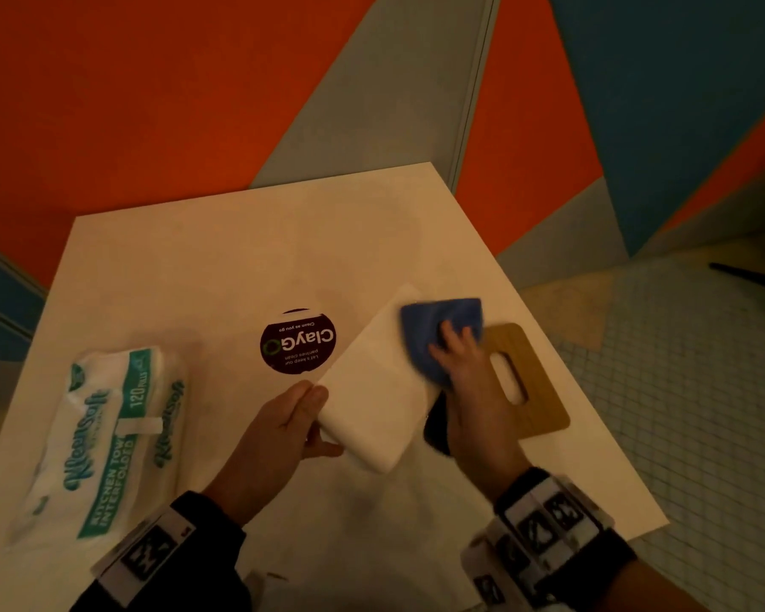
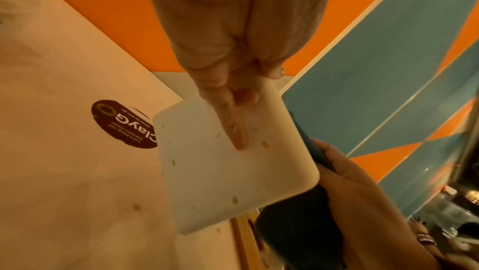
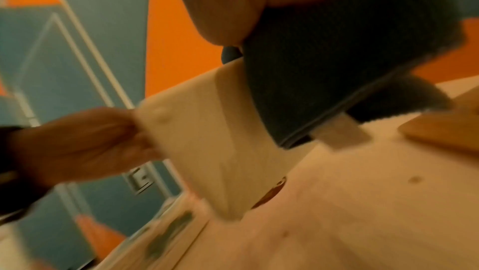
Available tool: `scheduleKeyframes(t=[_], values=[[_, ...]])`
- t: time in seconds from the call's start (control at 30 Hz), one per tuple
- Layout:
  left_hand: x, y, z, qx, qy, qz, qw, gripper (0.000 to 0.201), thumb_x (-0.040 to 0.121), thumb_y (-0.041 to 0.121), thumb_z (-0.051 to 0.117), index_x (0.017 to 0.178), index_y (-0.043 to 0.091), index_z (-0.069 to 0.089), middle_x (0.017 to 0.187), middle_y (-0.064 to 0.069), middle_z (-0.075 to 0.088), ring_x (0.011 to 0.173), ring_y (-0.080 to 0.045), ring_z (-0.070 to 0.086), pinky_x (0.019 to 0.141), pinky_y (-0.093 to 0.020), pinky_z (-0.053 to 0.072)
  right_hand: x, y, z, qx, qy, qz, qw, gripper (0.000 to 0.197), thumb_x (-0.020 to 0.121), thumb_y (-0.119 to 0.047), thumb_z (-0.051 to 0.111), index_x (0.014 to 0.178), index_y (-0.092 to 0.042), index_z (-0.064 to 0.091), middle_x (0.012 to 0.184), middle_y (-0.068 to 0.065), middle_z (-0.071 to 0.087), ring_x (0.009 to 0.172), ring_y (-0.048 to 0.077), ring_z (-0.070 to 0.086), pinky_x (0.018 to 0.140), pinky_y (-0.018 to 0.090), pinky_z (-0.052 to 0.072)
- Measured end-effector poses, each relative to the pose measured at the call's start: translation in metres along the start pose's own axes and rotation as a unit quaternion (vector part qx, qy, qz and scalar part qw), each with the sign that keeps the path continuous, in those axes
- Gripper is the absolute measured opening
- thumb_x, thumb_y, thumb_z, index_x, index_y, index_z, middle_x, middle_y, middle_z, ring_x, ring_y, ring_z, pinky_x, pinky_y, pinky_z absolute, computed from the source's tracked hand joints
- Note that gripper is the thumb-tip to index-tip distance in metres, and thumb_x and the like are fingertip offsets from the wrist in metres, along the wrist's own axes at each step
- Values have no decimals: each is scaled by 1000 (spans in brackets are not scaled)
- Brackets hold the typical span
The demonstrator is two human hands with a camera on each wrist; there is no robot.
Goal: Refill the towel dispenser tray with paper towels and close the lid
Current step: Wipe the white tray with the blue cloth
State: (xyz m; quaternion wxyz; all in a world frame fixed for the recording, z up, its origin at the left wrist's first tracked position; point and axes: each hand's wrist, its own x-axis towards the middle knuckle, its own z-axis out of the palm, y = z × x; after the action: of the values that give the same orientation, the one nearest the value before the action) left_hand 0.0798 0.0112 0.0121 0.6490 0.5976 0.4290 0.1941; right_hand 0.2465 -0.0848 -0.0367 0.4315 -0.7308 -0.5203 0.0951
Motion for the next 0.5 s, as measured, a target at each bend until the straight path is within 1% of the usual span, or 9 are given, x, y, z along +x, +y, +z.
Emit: scheduleKeyframes(t=[0.1,0.17,0.2,0.27,0.33,0.37,0.43,0.47,0.5], values=[[1,0,-2,13,-3,4,1000,31,94,12,36,65,10,46,60,-7,39,56,-11,49,54,-17,56,-40,-15,23,-15,-140,-129,982,44,97,-42,14,125,-20,39,146,-3,24,139,14,12,117,30,6],[0,-2,-4,47,-1,15,999,34,94,12,36,61,10,44,61,-5,43,56,-6,52,51,-12,52,-58,-8,25,-19,-178,-208,962,43,97,-36,13,127,-17,38,151,-14,13,141,5,-1,115,26,-7],[-1,-3,-5,58,-5,15,998,33,94,13,36,62,9,44,63,-6,43,58,-8,52,53,-13,52,-58,-4,21,-21,-179,-215,960,41,98,-34,16,128,-17,38,151,-13,14,141,5,-1,115,26,-8],[-3,-4,-5,52,-20,8,998,28,94,13,37,68,6,46,63,-7,40,56,-9,51,57,-17,56,-43,3,10,-25,-147,-167,975,40,98,-35,15,125,-18,39,145,-1,27,139,9,11,114,28,-1],[-5,-6,-5,42,-38,0,998,25,94,11,37,71,7,48,62,-7,37,53,-7,50,56,-20,58,-22,6,-4,-26,-57,-66,996,46,97,-39,10,125,-17,39,142,7,37,132,17,21,112,16,3],[-6,-7,-4,46,-45,-4,998,25,94,10,37,71,8,48,63,-6,37,55,-9,49,55,-19,57,-15,8,-10,-16,-9,-12,1000,43,98,-34,17,126,-14,42,140,8,38,130,16,26,109,7,6],[-10,-9,-2,64,-55,-7,996,26,94,10,37,71,12,48,65,-5,39,60,-14,48,55,-18,56,-7,10,-20,84,54,86,991,31,96,-12,36,123,-4,49,131,5,46,119,5,43,98,0,24],[-10,-11,-2,73,-59,-6,996,26,94,11,37,71,13,49,66,-5,40,62,-14,49,56,-17,56,-6,9,-24,150,60,129,978,25,94,-3,40,116,-5,51,121,0,52,106,-4,48,88,3,35],[-11,-14,-2,79,-65,-7,995,25,94,12,37,72,14,50,68,-5,41,62,-14,50,57,-17,56,-8,7,-28,196,61,164,965,24,93,1,40,109,-13,53,110,-7,55,95,-11,49,80,7,40]])
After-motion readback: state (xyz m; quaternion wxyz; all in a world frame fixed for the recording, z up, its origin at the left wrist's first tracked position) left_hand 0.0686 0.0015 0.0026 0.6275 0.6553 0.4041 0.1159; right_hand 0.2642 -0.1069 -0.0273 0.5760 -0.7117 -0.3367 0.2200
